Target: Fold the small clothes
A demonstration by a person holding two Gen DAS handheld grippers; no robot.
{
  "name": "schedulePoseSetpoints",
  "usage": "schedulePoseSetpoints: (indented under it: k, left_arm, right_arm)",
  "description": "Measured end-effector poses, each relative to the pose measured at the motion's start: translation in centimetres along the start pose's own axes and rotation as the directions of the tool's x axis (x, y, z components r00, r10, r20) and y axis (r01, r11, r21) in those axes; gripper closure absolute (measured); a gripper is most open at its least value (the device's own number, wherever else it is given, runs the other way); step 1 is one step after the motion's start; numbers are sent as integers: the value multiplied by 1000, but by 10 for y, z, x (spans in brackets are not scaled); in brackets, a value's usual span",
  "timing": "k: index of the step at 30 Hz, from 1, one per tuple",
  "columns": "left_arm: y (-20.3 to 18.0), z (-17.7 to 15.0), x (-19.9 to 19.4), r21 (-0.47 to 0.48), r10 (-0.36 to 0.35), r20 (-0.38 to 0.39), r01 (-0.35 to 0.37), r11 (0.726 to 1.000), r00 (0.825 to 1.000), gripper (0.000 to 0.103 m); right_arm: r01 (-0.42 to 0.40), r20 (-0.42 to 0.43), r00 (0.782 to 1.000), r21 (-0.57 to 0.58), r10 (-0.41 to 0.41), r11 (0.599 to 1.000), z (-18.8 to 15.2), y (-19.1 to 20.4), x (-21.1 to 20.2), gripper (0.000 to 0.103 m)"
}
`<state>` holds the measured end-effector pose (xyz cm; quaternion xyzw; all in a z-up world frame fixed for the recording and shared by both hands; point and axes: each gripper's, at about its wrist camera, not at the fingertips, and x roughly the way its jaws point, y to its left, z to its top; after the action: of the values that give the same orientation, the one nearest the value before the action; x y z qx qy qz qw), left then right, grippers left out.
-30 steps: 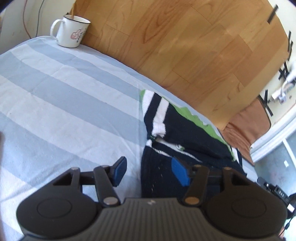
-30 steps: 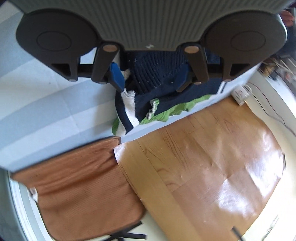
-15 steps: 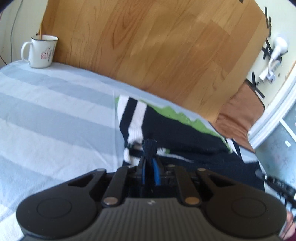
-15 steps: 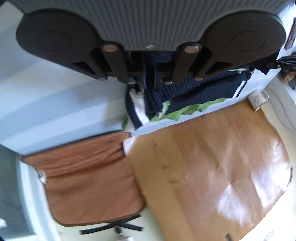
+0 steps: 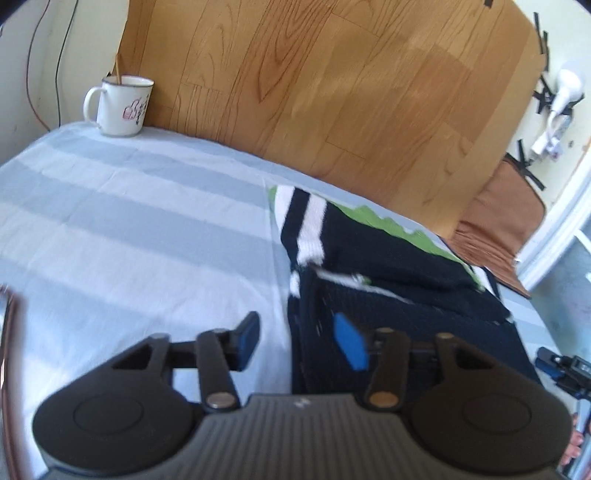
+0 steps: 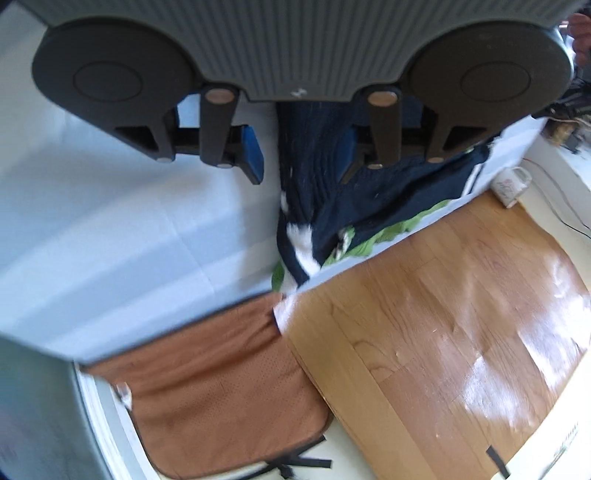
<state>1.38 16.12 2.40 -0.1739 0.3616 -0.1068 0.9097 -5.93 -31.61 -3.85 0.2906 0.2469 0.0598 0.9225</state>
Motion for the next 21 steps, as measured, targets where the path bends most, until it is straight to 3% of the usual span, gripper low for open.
schedulePoseSetpoints:
  k: [4, 7, 9, 12, 14, 16, 18, 21]
  left_arm:
    - [-1, -18, -8, -22, -54, -75, 53, 998, 996, 28]
    - [4, -31, -1, -93, -89, -148, 76, 993, 985, 26]
    - [7, -34, -1, -151, -127, -139, 106, 983, 982, 25]
    - [15, -35, 7, -286, -221, -147, 172, 943, 964, 25]
    - [14, -35, 9, -309, -210, -133, 161, 937, 969, 32]
    - [13, -35, 11, -308, -178, -138, 129, 943, 974, 54]
    - [15, -36, 13, -320, -169, -143, 116, 940, 975, 66]
    - [21, -37, 18, -357, -181, -152, 117, 927, 972, 77]
  right_arm:
    - [-55, -66, 996, 89, 61, 995, -17, -9, -11, 43]
    - [-70, -74, 994, 117, 79, 991, -29, -7, -18, 42]
    - [-74, -70, 994, 138, 84, 988, -33, -7, -23, 41]
    - [-87, -72, 992, 215, 104, 973, -35, -11, -27, 41]
    - [-103, -75, 989, 289, 130, 952, -36, -18, -29, 41]
    - [-125, -75, 984, 357, 162, 926, -37, -25, -32, 41]
    - [-129, -81, 982, 388, 173, 913, -36, -28, -31, 41]
    - [-130, -89, 980, 386, 177, 913, -30, -23, -22, 41]
